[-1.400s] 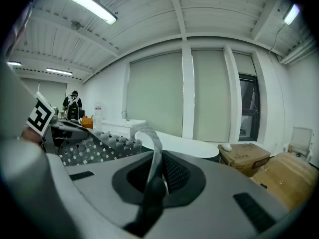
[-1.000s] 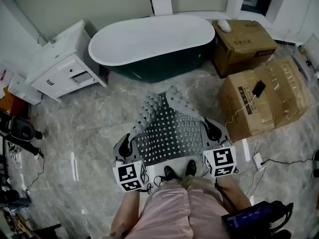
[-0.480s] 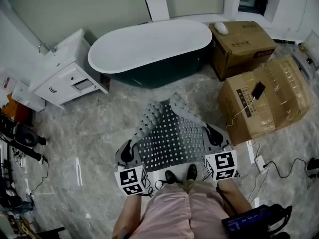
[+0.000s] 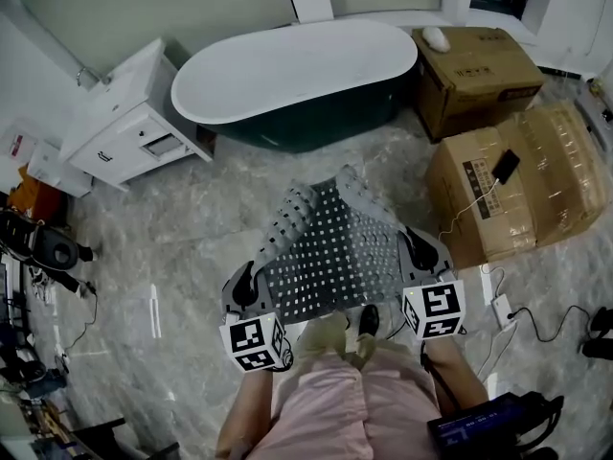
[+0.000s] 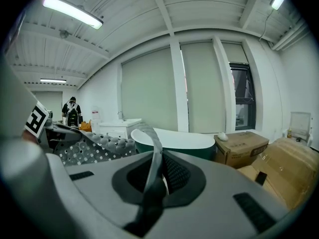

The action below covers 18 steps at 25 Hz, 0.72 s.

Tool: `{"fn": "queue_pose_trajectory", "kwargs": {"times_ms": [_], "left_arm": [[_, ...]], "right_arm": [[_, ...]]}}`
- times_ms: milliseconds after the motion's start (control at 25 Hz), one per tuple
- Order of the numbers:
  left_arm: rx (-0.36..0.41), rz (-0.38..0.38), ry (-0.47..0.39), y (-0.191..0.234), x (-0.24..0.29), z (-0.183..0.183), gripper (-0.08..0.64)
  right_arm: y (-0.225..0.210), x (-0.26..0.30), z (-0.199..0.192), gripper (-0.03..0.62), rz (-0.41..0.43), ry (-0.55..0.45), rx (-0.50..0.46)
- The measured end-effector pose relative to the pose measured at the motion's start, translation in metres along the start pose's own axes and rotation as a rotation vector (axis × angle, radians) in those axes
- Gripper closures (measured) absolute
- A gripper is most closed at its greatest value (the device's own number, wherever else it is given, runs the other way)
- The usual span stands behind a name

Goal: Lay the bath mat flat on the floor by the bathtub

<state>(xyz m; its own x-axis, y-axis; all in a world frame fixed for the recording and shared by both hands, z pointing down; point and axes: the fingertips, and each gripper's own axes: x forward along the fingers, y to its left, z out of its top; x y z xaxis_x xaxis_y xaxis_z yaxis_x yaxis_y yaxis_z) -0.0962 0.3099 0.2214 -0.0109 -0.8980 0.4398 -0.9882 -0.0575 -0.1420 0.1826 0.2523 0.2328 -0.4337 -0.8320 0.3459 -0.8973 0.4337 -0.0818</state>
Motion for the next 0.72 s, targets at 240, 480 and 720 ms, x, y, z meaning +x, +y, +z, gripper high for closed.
{"fn": "queue_pose_trajectory", "kwargs": {"times_ms": [240,480,720], "left_arm": [[-0.01,0.011,0.016,0.018,0.024,-0.005,0.525],[-0.024,-0.025,0.037,0.036,0.064,-0.003,0.525],[-0.029,-0.046,0.047,0.061,0.104,0.009,0.525]], "right_arm": [[0.004,0.026,-0.003,0.566,0.011,0.022,0.005],[0.01,0.065,0.003,0.566,0.005,0.061,-0.004],[0.014,0.106,0.015,0.566,-0.004,0.088,-0.008]]}}
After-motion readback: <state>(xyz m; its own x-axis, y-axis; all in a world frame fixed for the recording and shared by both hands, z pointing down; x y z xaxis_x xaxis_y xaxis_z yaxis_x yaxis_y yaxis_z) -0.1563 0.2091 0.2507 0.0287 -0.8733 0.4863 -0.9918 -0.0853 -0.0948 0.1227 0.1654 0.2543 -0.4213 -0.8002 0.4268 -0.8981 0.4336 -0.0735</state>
